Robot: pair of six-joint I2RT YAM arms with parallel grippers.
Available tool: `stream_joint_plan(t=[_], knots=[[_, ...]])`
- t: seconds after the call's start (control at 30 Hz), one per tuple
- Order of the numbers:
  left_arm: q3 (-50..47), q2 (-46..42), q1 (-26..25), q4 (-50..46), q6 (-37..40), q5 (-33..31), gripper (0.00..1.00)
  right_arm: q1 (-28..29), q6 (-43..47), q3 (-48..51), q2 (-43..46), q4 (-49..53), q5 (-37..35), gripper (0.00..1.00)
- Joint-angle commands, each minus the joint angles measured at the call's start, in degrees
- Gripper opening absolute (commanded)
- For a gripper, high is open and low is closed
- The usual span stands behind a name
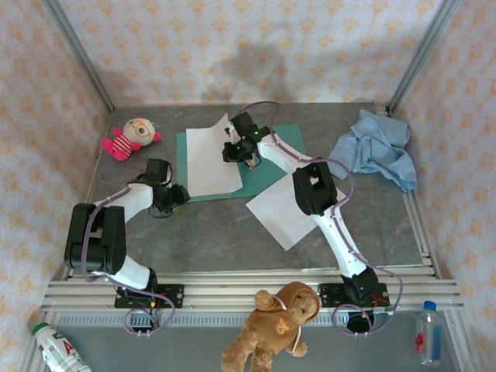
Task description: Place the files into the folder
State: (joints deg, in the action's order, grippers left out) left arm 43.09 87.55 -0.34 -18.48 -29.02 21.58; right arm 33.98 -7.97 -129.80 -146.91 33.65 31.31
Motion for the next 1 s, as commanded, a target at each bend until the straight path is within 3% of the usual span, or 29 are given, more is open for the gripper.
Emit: stream_joint_plan(t=[0.0, 0.23, 0.43, 0.57, 0.8, 0.97], knots=[[1.01, 0.69, 0.84, 1.23, 0.01, 0.39, 0.42, 0.24, -0.52, 0.60, 1.49, -0.32, -0.30, 0.10], [1.11, 1.13, 0.95, 1.13, 0.17, 0.53, 0.41, 0.39, -1.25, 0.75, 1.67, -0.74, 0.36, 0.12], [1.29, 1.21, 1.24, 0.99, 0.45, 0.64, 0.41, -0.37, -0.37, -1.24, 1.71, 0.96, -1.03, 0.27], [1.29, 1.48, 1.49, 0.78, 0.62, 0.61, 0.40, -1.32, -0.55, -3.14, 1.40, 1.46, -1.50, 0.32], [1.53, 1.75, 1.82, 0.54, 0.82, 0.85, 0.40, -2.48, -1.19, -5.44, 0.83, 2.47, -1.86, 0.32], [2.23, 1.90, 1.93, 0.19, 1.11, 1.16, 0.39, -2.51, -1.76, -5.30, 0.41, 2.17, -1.30, 0.22]])
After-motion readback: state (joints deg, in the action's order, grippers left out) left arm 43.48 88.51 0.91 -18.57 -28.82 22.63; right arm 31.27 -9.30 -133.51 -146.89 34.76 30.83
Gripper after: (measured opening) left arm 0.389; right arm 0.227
